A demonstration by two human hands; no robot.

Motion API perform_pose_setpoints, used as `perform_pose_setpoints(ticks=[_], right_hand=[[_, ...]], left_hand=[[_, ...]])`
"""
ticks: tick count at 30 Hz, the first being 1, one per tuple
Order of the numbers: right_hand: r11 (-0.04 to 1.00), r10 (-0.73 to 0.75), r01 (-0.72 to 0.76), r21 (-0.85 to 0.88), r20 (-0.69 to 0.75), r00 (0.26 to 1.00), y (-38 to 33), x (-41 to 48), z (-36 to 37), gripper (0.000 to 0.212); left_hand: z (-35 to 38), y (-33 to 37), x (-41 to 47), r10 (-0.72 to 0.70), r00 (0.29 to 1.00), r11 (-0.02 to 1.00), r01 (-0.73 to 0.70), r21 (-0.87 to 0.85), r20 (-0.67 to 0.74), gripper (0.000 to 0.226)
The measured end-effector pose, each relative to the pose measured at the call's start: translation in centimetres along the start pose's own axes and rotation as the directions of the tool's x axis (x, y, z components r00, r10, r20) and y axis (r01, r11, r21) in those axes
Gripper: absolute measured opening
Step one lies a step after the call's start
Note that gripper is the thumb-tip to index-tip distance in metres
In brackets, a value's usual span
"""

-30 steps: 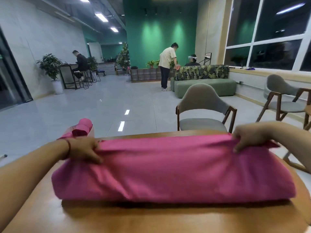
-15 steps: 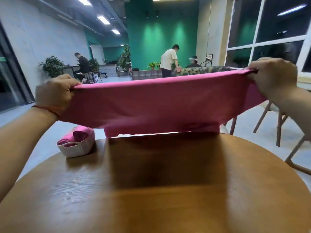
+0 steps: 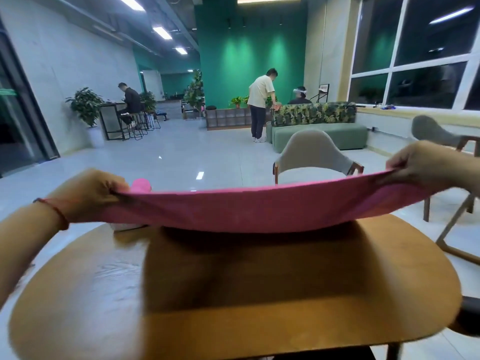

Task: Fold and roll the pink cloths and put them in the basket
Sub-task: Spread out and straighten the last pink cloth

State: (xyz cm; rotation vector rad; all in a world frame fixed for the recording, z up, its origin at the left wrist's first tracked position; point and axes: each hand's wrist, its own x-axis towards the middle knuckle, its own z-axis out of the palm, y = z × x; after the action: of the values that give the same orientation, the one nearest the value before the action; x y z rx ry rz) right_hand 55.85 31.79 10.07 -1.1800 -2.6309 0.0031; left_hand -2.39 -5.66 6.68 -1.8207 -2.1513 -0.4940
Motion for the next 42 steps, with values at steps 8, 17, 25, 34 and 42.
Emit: perform_pose_setpoints(ticks=[8, 17, 25, 34, 42], right_hand=[[0.997, -0.069, 0.080, -0.010, 0.413, 0.908, 3.0, -9.4, 13.7, 0.064], [0.961, -0.248, 0.274, -0.044, 0.309, 0.918, 6.5, -16.3, 20.7, 0.067], [0.982, -0.126, 0.182, -0.057, 0.524, 0.843, 4.5, -17.2, 19.4, 0.048], [0.994, -0.020, 0.086, -0.061, 0.694, 0.719, 2.2, -16.0, 16.2, 0.021], [0.999, -0.046, 0.012, 0.052, 0.742, 0.669, -1.6, -14.5, 13.3, 0.020]], left_hand=[[12.7, 0.2, -15.6, 0.143, 0.970, 0.990, -0.139, -0.036, 0.196, 0.025], [16.0, 2.1, -23.6, 0.279, 0.960, 0.953, -0.271, 0.137, -0.036, 0.032], [15.1, 1.6, -24.6, 0.265, 0.964, 0.961, -0.264, 0.078, -0.002, 0.049], [14.1, 3.4, -24.3, 0.240, 0.961, 0.969, -0.245, 0.020, 0.137, 0.046], [11.8, 5.7, -22.1, 0.176, 0.953, 0.981, -0.148, -0.128, 0.247, 0.033]])
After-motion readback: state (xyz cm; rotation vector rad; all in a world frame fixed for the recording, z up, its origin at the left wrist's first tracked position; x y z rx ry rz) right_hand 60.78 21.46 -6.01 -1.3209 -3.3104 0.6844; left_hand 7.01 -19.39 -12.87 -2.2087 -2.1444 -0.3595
